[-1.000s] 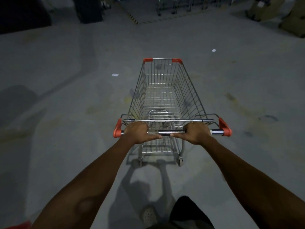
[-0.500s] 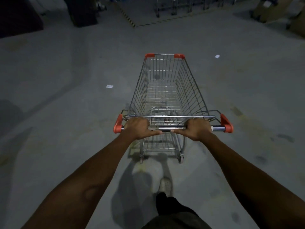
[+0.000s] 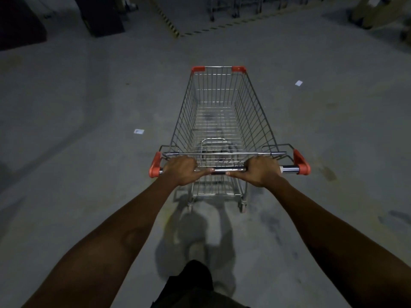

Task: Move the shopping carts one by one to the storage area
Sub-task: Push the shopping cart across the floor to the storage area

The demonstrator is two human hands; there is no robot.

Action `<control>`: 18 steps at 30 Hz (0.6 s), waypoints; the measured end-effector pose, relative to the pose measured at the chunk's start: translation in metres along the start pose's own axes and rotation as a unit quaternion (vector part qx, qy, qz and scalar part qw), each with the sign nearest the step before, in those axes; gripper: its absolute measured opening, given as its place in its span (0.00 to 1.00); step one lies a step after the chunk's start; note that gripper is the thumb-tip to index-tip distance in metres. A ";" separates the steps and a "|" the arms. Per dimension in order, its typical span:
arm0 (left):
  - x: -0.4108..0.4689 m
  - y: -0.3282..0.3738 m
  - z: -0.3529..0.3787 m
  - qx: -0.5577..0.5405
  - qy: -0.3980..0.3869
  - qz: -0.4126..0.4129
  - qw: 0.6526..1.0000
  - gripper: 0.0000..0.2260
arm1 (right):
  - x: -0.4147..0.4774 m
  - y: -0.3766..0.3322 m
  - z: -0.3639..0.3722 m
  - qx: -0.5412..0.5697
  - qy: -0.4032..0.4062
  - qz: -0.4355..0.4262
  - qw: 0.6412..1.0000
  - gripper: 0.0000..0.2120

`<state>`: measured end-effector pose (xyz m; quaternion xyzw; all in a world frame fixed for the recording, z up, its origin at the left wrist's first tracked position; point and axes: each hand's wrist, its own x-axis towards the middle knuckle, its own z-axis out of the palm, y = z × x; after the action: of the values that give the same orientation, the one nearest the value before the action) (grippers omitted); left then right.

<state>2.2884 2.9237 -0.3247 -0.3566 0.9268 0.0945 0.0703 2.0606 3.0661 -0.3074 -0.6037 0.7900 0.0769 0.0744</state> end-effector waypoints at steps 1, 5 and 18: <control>0.019 -0.006 -0.004 -0.006 0.005 0.000 1.000 0.43 | 0.020 0.006 -0.003 0.003 0.000 0.003 1.000 0.51; 0.102 -0.028 -0.024 -0.012 0.026 0.004 1.000 0.41 | 0.103 0.032 -0.018 0.001 0.009 0.006 1.000 0.52; 0.381 -0.102 -0.095 -0.010 0.034 0.034 0.999 0.42 | 0.367 0.115 -0.081 0.013 0.014 0.033 0.999 0.51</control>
<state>2.0715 2.5811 -0.3201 -0.3285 0.9392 0.0943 0.0318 1.8524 2.7327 -0.3019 -0.5772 0.8115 0.0606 0.0686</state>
